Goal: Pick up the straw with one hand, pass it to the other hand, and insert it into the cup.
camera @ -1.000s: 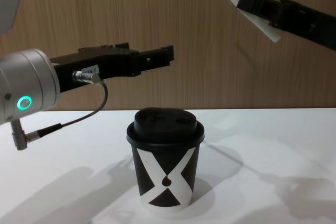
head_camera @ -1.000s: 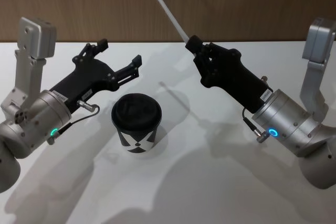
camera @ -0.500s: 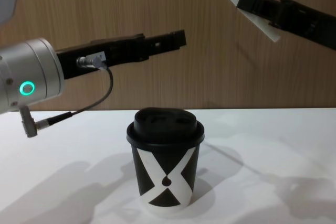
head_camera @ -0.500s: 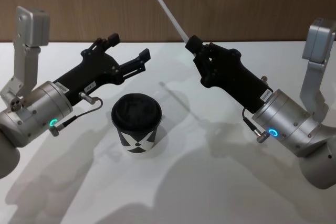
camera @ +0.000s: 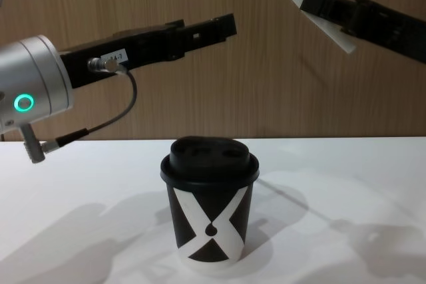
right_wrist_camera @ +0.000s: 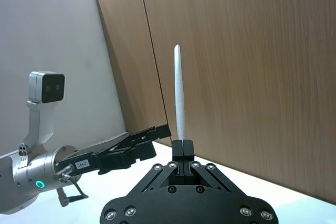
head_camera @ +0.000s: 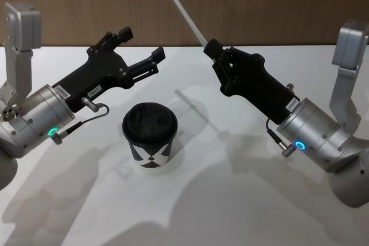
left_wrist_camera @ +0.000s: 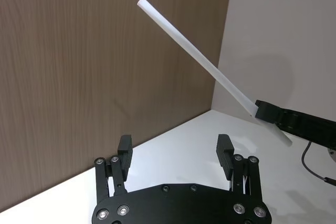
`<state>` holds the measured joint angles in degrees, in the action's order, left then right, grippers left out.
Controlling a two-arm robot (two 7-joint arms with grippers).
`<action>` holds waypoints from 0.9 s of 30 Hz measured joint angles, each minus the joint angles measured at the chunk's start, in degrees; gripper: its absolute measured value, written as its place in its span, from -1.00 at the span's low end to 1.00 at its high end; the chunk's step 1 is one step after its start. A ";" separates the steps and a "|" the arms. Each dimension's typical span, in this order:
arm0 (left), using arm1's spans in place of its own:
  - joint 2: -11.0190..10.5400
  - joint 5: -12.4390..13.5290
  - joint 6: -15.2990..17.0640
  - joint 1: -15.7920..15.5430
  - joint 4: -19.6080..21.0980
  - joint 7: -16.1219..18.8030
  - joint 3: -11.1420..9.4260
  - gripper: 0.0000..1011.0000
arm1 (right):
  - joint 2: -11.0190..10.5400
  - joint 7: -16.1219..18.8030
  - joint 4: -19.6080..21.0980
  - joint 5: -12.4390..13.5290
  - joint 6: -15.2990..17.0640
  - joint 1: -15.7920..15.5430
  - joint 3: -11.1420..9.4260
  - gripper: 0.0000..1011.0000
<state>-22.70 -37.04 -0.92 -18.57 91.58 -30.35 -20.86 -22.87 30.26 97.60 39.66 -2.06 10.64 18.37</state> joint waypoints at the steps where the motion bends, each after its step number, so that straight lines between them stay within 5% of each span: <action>1: -0.03 -0.03 -0.17 -0.01 -0.02 -0.12 0.00 0.98 | 0.00 0.00 0.00 0.00 0.00 0.00 0.00 -1.00; 15: -0.13 -1.15 -1.28 -0.09 -0.76 -0.87 -0.02 0.98 | 0.00 0.00 0.00 0.00 0.00 0.00 0.00 -1.00; 27: 1.29 -7.79 2.79 0.00 -2.86 -0.64 1.40 0.98 | 0.00 0.00 -0.01 0.00 0.00 0.00 0.00 -1.00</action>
<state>-21.41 -44.83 1.87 -18.57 88.72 -30.99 -19.45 -22.87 30.26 97.59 39.65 -2.06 10.64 18.37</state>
